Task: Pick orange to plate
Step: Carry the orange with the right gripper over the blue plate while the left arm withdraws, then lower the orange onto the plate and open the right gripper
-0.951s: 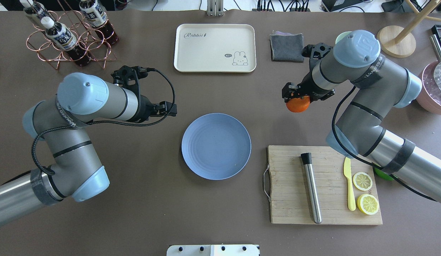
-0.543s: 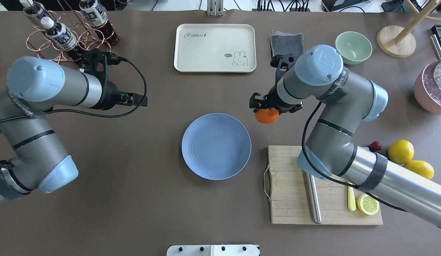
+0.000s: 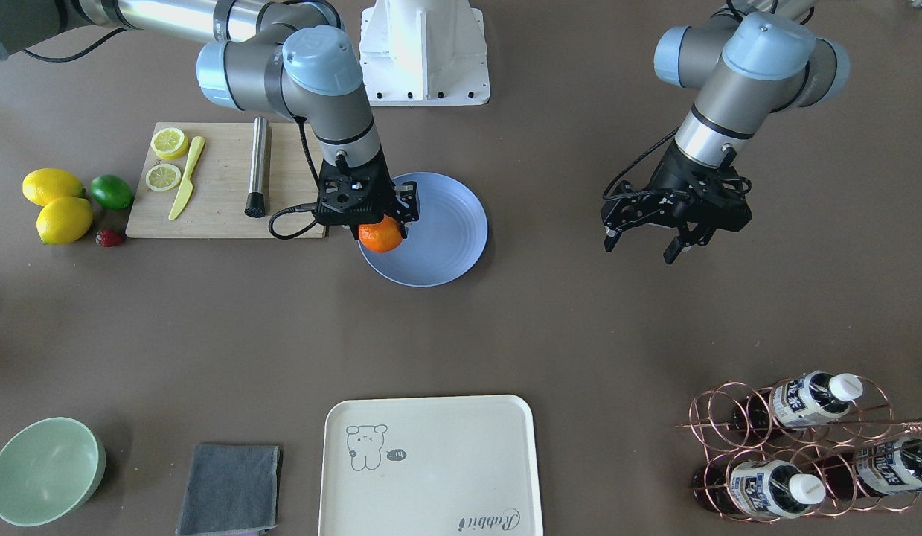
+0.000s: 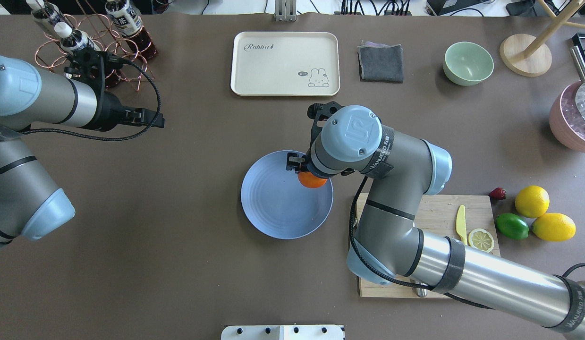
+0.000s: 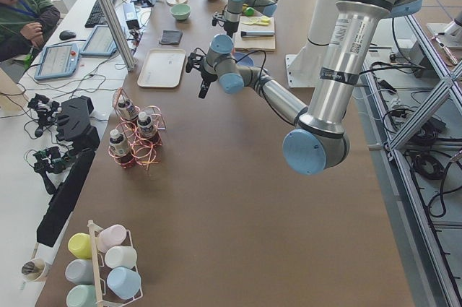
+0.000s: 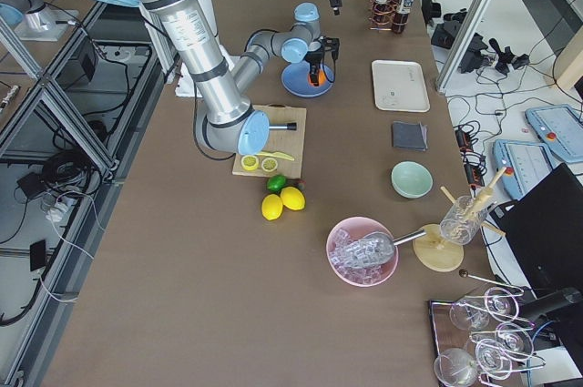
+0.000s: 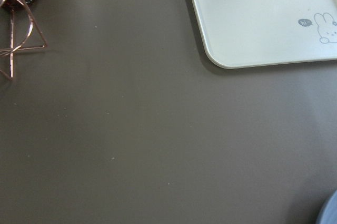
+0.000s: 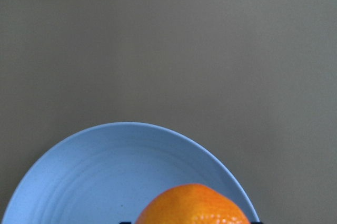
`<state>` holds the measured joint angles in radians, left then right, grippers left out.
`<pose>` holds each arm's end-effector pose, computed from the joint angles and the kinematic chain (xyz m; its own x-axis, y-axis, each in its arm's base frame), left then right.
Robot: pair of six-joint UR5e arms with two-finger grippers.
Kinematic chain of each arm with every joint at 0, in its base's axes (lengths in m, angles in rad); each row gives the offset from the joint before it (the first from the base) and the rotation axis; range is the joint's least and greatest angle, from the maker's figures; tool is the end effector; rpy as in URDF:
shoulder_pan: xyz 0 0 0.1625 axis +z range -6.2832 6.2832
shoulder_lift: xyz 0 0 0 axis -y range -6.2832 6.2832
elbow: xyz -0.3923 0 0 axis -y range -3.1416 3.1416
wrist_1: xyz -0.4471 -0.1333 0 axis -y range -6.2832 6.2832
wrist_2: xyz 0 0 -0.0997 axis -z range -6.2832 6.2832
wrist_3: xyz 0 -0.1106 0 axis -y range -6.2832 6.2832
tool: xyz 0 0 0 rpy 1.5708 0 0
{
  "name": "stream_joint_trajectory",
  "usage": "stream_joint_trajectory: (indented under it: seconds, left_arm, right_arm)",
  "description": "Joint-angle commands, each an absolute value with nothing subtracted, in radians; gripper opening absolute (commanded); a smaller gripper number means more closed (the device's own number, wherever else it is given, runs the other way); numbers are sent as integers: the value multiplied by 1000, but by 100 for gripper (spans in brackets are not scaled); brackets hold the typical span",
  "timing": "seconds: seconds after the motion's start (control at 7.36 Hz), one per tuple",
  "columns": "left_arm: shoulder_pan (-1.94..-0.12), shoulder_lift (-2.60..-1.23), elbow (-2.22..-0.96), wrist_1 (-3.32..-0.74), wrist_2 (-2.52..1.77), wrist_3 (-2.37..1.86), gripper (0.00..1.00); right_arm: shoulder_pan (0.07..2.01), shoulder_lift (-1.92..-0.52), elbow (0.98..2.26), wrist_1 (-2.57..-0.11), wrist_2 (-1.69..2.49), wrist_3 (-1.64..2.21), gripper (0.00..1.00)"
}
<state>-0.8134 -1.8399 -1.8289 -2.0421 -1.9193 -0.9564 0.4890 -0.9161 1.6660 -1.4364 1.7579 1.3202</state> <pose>0.3648 -0.5249 0.2882 0.5840 0.1709 -0.7935 0.1824 0.9249 0.3335 -0.5767 -0.4346 0.1607 0.6250 0.0566 0.7785 -0.1853 0.9796 0.0776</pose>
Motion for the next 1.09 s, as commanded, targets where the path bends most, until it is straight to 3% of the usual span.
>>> stream_joint_trajectory:
  seconds: [0.0, 0.95]
  left_arm:
    - [-828, -1792, -1804, -2037, -2013, -911, 98]
    - [-897, -1776, -1778, -2010, -2031, -802, 98]
  right_arm:
    - [444, -902, 1635, -1431, 1708, 1341, 0]
    - [396, -829, 1549, -1428, 1680, 1391, 0]
